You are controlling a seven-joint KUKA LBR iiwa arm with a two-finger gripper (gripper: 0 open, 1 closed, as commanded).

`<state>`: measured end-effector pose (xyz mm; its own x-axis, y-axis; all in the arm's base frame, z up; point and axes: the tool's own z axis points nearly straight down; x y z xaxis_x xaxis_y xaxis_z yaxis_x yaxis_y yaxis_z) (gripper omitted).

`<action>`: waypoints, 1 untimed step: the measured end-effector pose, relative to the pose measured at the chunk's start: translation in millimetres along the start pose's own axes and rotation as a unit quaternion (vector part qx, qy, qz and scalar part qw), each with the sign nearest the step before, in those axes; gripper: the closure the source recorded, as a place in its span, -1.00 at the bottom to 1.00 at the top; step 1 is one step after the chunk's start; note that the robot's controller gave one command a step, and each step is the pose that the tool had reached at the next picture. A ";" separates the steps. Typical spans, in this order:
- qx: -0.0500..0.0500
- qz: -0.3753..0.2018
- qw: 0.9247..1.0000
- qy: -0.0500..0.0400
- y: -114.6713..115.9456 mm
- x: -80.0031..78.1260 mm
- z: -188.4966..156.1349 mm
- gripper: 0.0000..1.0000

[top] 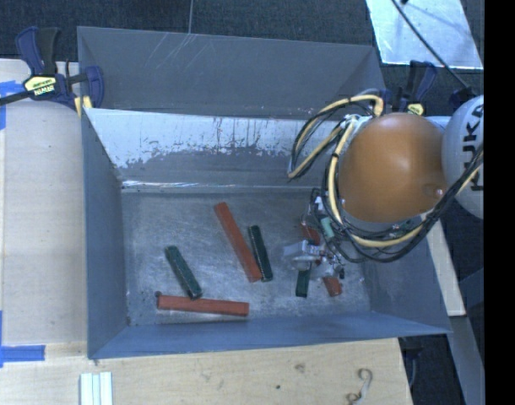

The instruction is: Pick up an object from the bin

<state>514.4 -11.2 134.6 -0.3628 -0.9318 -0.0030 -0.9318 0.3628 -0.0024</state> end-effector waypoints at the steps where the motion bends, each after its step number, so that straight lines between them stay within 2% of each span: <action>1: 0.003 0.002 1.000 -0.001 -2.0 -0.9 -63.9 1.00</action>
Offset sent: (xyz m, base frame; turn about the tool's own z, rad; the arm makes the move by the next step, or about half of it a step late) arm 0.0000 0.0000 0.0600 0.0000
